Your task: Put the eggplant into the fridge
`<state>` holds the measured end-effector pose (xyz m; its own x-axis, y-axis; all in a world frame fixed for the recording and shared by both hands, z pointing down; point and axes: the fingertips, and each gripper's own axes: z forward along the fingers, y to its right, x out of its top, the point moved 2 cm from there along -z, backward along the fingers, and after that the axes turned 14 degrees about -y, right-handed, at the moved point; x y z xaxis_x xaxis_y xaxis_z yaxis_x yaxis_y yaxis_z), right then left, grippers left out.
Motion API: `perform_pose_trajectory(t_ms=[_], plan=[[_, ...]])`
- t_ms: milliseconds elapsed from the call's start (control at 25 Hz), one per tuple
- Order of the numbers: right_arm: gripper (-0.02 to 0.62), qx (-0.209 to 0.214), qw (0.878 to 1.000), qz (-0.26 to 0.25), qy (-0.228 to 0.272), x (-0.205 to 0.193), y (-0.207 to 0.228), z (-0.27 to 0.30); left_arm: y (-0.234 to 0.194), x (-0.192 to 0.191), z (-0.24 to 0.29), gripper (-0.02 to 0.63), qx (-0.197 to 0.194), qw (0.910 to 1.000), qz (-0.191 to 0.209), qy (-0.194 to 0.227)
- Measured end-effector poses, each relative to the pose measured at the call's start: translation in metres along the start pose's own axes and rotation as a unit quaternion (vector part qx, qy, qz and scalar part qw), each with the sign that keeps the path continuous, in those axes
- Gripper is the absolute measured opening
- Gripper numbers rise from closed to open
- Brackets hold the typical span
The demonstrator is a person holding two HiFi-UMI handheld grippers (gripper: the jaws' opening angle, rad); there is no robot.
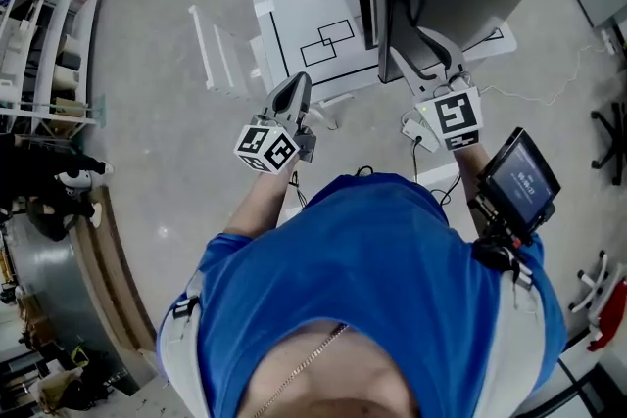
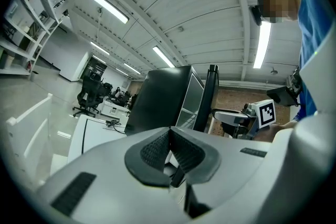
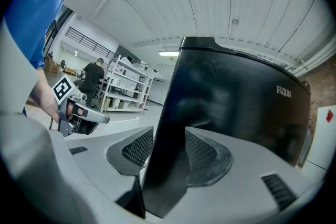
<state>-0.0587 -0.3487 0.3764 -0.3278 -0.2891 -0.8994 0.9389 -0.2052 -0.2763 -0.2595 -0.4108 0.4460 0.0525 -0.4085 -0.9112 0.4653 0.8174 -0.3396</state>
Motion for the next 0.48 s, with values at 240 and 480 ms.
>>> perform_pose_trajectory(t_ms=[240, 480], plan=[[0.19, -0.011, 1.0, -0.007, -0.005, 0.018, 0.005, 0.013, -0.013, 0.01, -0.023, 0.008, 0.015, 0.9999, -0.003, 0.004], [0.19, -0.021, 1.0, -0.009, -0.011, 0.024, 0.012, 0.022, -0.017, 0.015, -0.036, 0.008, 0.023, 0.9997, -0.002, 0.007]])
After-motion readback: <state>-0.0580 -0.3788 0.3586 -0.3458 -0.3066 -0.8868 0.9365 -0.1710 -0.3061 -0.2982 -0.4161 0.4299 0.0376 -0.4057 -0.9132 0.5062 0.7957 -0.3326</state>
